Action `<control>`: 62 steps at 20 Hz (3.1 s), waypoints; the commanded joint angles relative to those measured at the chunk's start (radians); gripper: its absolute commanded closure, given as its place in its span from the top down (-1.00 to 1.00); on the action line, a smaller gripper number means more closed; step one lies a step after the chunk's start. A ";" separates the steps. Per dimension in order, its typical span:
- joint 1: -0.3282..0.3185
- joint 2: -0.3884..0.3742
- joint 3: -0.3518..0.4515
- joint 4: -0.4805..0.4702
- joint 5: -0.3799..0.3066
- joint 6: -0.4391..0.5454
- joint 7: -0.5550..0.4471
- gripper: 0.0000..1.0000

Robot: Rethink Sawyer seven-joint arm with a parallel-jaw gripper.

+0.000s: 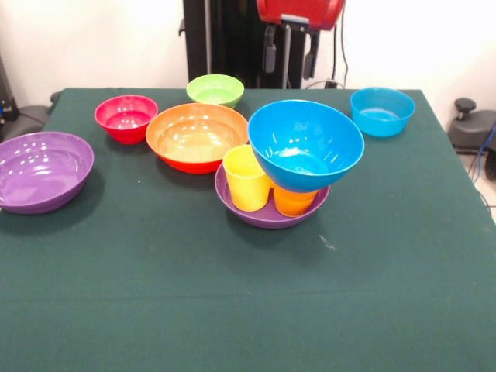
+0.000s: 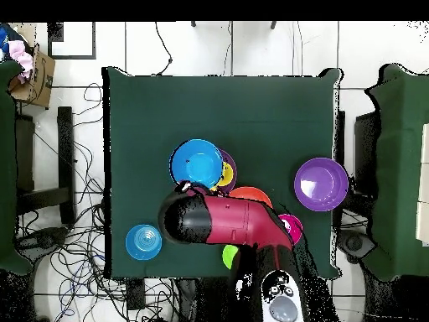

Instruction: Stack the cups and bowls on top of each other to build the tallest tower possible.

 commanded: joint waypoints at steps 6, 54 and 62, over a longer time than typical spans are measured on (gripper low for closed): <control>-0.003 0.091 0.093 -0.215 -0.034 0.223 -0.044 1.00; -0.205 0.239 0.217 -0.455 -0.107 0.470 -0.264 1.00; -0.327 0.286 0.279 -0.497 -0.191 0.480 -0.387 1.00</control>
